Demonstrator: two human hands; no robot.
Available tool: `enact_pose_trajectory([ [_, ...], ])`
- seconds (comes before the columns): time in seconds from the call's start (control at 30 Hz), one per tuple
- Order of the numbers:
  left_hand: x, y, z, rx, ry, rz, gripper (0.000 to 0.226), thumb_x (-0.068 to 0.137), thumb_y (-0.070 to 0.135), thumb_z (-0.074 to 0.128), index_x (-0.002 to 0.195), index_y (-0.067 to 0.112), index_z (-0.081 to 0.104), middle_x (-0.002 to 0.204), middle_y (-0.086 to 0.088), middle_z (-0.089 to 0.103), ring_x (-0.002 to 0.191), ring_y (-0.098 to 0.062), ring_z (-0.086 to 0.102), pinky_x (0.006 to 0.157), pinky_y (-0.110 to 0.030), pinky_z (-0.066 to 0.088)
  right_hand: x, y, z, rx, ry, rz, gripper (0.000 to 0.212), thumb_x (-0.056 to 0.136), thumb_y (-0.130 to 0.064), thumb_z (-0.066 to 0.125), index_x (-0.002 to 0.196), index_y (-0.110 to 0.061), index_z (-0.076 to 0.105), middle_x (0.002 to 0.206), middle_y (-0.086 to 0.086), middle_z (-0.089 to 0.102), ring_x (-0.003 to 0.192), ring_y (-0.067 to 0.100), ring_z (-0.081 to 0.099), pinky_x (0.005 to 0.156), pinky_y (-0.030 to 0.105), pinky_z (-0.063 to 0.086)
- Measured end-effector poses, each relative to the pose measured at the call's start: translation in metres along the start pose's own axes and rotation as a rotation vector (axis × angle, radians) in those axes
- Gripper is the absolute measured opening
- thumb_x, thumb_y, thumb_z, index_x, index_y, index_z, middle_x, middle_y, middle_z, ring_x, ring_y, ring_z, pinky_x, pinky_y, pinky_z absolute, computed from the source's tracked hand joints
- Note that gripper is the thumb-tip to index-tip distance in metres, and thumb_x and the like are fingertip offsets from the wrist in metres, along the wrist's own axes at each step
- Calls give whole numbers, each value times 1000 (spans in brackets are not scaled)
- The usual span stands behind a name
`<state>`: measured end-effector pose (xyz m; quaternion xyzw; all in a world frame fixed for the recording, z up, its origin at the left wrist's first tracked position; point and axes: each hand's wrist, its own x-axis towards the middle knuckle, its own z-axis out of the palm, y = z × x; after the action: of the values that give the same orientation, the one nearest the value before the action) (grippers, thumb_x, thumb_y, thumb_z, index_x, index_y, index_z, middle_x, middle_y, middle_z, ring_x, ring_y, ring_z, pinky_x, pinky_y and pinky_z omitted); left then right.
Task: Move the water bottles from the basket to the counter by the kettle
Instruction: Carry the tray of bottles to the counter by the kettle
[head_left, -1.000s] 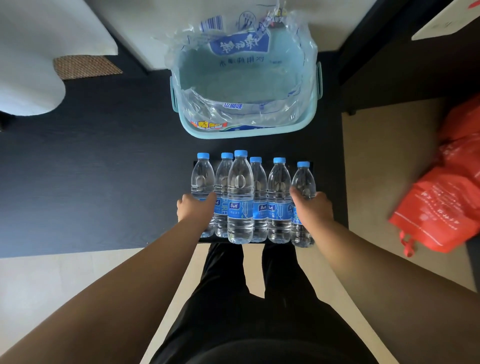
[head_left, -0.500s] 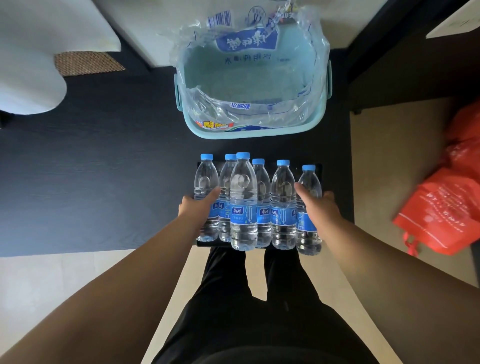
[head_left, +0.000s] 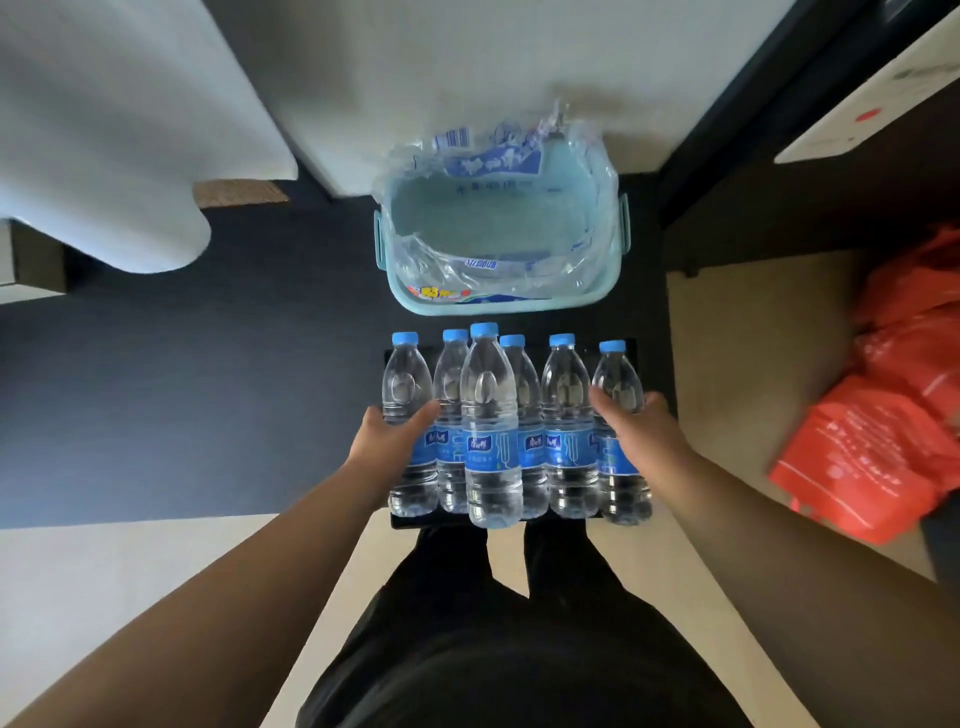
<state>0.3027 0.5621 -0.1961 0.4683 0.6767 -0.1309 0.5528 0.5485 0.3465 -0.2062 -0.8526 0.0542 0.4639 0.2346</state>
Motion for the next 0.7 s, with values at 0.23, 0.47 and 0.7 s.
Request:
enact_pose_trajectory([
  [0.23, -54, 33, -17, 74, 152, 170, 117, 53, 90, 64, 139, 14, 49, 126, -9, 65, 109, -29, 66, 94, -51, 56, -41, -35, -42, -12, 9, -262, 69, 81, -77, 66, 117, -19, 52, 94, -2, 68, 78, 14, 67, 57, 30, 43],
  [0.47, -95, 62, -28, 103, 261, 283, 78, 70, 82, 62, 116, 20, 64, 98, -2, 73, 86, -21, 71, 76, -44, 61, -66, -70, -75, 70, -28, -418, 42, 91, -59, 69, 110, -22, 62, 98, 2, 71, 86, 19, 69, 63, 32, 47],
  [0.7, -129, 72, -38, -27, 304, 326, 59, 73, 73, 74, 104, 24, 67, 89, 0, 77, 75, -19, 76, 71, -43, 64, -85, -98, -101, 31, -59, -544, 40, 89, -59, 68, 115, -31, 57, 101, -2, 70, 87, 16, 70, 66, 34, 50],
])
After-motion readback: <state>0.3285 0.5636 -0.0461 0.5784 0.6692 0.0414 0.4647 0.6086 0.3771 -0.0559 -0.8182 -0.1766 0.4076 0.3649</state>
